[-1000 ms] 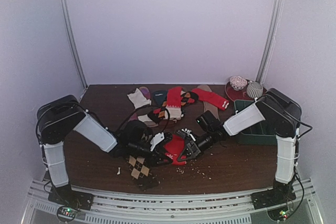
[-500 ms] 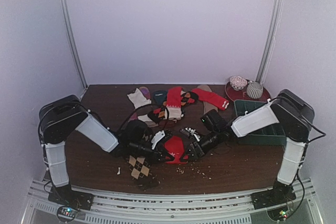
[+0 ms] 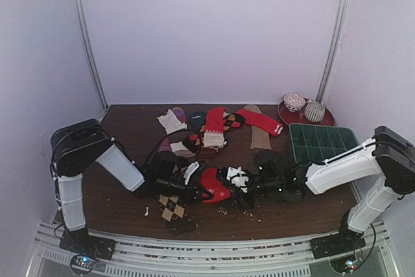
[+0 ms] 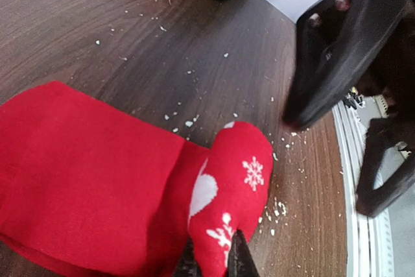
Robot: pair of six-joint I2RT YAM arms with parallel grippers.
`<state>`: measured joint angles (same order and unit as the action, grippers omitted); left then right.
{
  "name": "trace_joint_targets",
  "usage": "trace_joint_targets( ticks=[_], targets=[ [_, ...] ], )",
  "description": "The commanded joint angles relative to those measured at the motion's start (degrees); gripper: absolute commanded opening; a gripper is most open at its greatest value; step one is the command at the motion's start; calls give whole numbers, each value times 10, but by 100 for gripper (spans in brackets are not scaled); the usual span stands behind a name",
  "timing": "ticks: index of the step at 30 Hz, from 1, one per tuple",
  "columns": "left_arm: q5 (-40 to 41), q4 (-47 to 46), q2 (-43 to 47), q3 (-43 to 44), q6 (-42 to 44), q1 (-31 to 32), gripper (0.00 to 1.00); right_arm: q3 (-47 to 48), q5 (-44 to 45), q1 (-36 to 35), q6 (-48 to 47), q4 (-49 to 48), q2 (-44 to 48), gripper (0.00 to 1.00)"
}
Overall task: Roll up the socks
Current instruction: Roll a pair of socks at the center of the board.
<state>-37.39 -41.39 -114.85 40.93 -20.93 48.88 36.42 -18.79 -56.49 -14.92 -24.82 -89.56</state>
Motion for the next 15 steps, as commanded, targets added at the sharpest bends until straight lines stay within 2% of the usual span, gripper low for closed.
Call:
trace_joint_targets(
  ticks=[1, 9, 15],
  targets=[
    [25, 137, -43, -30, -9, -2, 0, 23, 70, -9, -82, -23, -47, 66],
    [20, 133, -43, -39, -6, -3, 0, 39, 74, -10, -95, -24, -98, 64],
    [12, 133, -42, -44, 1, -3, 0, 45, 79, -10, -83, -24, -128, 51]
  ],
)
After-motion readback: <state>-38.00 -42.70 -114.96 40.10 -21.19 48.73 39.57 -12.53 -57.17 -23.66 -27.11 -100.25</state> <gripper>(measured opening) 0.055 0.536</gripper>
